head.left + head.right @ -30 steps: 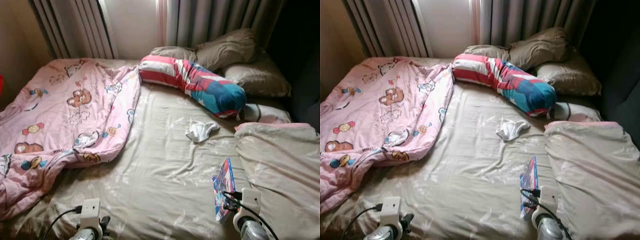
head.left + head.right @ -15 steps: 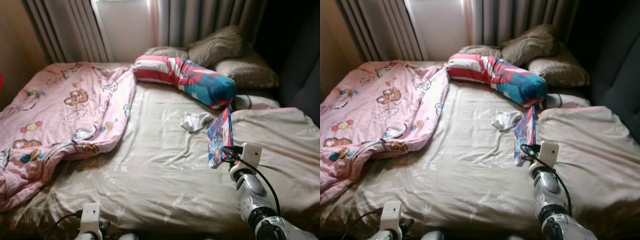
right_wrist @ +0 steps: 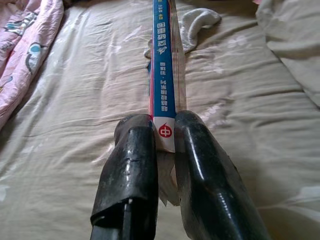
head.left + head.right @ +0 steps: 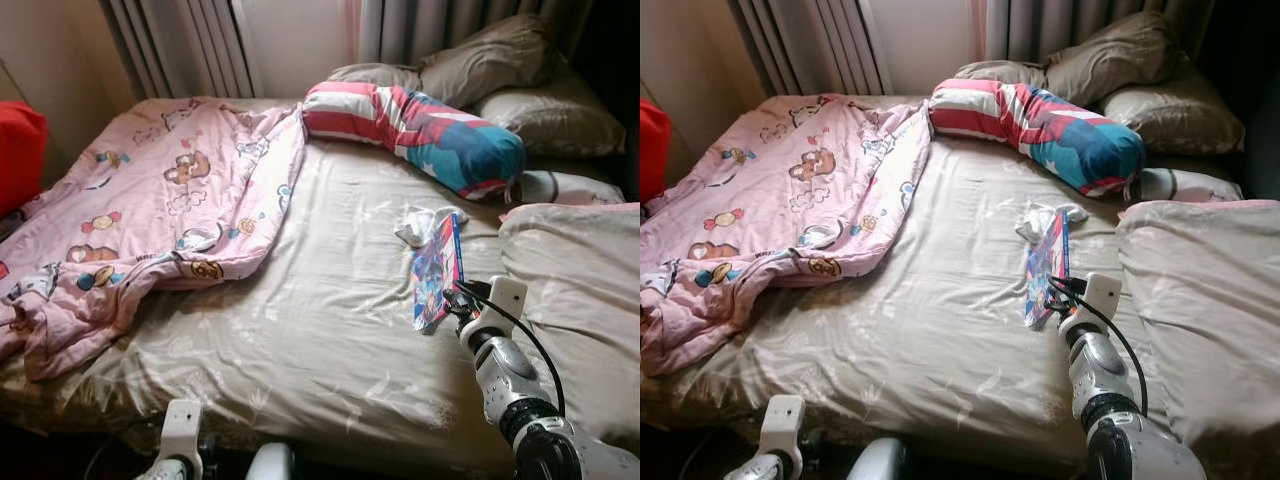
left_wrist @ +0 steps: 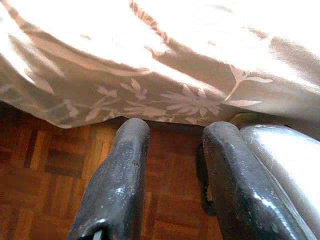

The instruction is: Clean up the room

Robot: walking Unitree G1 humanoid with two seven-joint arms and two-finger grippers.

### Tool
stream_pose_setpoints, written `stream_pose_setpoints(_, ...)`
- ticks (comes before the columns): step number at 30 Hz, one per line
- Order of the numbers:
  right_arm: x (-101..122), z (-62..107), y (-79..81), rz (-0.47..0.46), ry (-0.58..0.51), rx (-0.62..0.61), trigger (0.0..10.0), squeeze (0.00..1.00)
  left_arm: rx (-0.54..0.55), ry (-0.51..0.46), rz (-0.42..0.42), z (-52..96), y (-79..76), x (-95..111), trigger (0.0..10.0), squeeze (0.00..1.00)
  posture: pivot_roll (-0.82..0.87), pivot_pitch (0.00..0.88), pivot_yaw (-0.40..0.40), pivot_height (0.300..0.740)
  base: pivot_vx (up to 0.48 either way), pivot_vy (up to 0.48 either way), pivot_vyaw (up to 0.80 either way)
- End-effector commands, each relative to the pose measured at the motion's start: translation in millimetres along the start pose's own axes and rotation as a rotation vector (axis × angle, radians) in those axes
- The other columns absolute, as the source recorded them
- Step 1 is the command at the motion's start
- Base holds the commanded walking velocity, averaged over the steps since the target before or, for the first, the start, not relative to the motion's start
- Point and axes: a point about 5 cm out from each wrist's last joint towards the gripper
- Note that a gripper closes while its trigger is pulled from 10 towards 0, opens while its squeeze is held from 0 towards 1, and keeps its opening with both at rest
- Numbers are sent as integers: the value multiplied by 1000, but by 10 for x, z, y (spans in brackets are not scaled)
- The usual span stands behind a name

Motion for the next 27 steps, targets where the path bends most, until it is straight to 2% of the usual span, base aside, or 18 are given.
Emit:
stream_pose_setpoints(1,78,-32,43,-2,-18,20,10000,0,2,16,-10,33,44,-78,10000,0,45,105,65,652,0,0,0)
stream_pose_setpoints(5,36,-20,18,-9,8,9,10000,0,-1,13,-16,61,73,-125,10000,0,53,132,72,652,0,0,0)
stream_pose_setpoints(9,-46,-1,0,34,58,-4,10000,0,-5,3,-26,71,94,-125,10000,0,58,146,79,652,0,0,0)
stream_pose_setpoints(10,-116,22,-16,70,92,-10,10000,0,-10,-9,-32,63,83,-99,10000,0,65,153,79,652,0,0,0)
stream_pose_setpoints(16,-213,69,-96,100,139,-55,10000,0,-19,-36,-45,60,63,-68,10000,0,71,175,85,652,0,0,0)
stream_pose_setpoints(19,-226,75,-99,113,144,-54,10000,0,-21,-34,-49,66,62,-81,10000,0,75,181,87,652,0,0,0)
stream_pose_setpoints(27,-250,122,-240,189,163,-145,10000,0,-34,-54,-51,68,43,-65,10000,0,74,194,92,652,0,0,0)
Point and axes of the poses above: a point about 5 cm out from each wrist's last joint towards the gripper, its own z axis pointing back from the gripper into the wrist, its own x axis along the axis of the wrist's last joint, y = z × x, and after that the axes turned 2 degrees about -z, right-handed
